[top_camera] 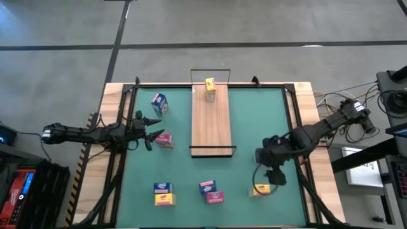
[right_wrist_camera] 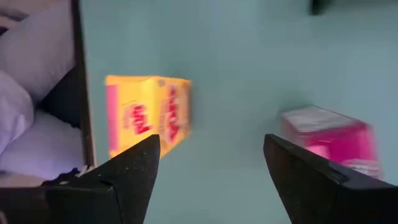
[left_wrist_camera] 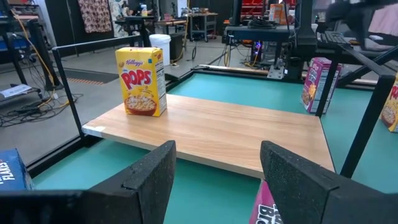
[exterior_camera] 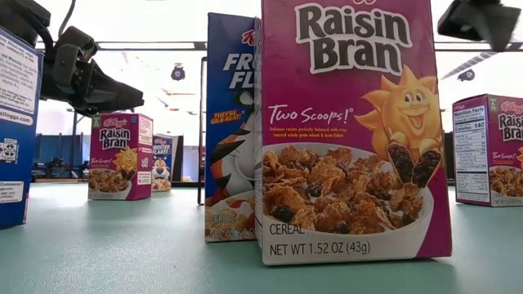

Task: Stack cereal on shelf
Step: Put the right yellow cereal box on the shelf aligned with the other yellow cereal box

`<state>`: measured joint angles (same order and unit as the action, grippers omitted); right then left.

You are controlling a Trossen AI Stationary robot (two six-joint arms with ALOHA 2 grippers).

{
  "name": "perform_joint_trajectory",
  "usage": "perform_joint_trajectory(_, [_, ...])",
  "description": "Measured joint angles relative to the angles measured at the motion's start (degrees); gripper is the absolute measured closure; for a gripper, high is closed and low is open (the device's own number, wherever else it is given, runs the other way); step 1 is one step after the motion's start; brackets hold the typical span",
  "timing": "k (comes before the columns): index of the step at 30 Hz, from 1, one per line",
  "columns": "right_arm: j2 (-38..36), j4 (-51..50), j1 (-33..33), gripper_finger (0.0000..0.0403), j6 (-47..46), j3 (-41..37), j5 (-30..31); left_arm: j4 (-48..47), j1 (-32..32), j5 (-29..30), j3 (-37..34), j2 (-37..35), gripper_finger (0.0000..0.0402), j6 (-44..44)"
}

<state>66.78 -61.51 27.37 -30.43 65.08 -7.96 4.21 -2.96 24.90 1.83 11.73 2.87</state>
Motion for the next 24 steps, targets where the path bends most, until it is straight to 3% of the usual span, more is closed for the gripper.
perform_joint_trajectory(6, [0.0, 9.9, 8.2, 0.0128, -0.5, -3.7, 0.2, 0.0, 0.0, 0.0, 0.0, 0.0, 0.0184, 0.0])
perform_joint_trajectory(10, [0.0, 12.0, 11.6, 0.0128, -3.0, -4.9, 3.8, 0.0, 0.0, 0.0, 0.0, 0.0, 0.0184, 0.0])
perform_joint_trajectory(24, [5.1, 19.8, 13.0, 0.0128, -7.1, -7.8, 6.7, 0.0, 0.0, 0.0, 0.0, 0.0, 0.0184, 0.0])
